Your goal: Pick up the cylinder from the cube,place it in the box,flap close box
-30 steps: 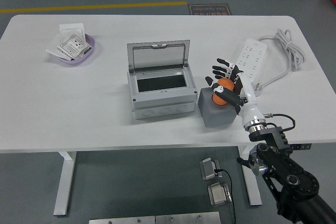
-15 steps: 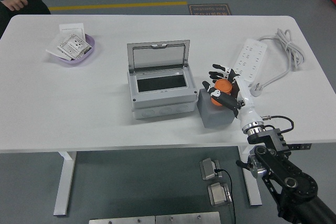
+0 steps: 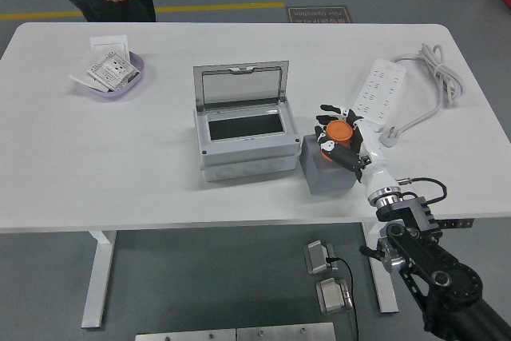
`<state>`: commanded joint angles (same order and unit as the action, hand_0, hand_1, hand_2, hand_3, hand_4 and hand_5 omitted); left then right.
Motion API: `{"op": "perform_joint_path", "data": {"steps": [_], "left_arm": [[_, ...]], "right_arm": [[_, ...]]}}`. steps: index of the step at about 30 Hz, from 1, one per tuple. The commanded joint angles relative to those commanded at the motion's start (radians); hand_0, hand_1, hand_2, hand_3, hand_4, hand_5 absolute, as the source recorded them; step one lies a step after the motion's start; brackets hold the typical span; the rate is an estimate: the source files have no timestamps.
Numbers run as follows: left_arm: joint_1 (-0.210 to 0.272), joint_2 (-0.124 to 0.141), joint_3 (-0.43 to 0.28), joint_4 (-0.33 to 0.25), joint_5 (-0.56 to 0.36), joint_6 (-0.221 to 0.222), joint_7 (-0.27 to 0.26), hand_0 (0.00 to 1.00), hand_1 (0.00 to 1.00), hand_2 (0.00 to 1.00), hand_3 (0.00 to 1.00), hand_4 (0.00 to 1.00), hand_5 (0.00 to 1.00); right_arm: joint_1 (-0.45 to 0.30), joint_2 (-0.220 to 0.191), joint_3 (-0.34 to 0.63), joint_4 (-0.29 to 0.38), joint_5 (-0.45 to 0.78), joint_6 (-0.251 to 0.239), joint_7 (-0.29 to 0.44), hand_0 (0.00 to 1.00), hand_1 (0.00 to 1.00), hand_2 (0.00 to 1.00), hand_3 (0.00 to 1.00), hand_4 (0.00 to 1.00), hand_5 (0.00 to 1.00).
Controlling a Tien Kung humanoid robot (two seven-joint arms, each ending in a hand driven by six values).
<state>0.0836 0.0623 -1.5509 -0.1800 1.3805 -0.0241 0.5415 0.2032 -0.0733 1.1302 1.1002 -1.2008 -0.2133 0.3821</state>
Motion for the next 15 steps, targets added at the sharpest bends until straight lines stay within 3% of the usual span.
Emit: {"op": "perform_joint_path", "data": {"steps": [13,15], "left_arm": [[0.0,0.001,0.001,0.0,-0.003,0.01,-0.013,0.72,0.727,0.698,0.813,0.797,0.612],[0.0,0.001,0.001,0.0,-0.004,0.012,-0.015,0.716,0.726,0.697,0.809,0.795,0.607]], "right_arm": [[-0.004,0.0,-0.014,-0.005,0.026,0.016,-0.009,0.734,0.699,0.626,0.677,0.544,0.002],[-0.005,-0.001,-0.017,-0.005,0.031,0.02,-0.012,0.726,0.694,0.599,0.635,0.493,0.012]]}}
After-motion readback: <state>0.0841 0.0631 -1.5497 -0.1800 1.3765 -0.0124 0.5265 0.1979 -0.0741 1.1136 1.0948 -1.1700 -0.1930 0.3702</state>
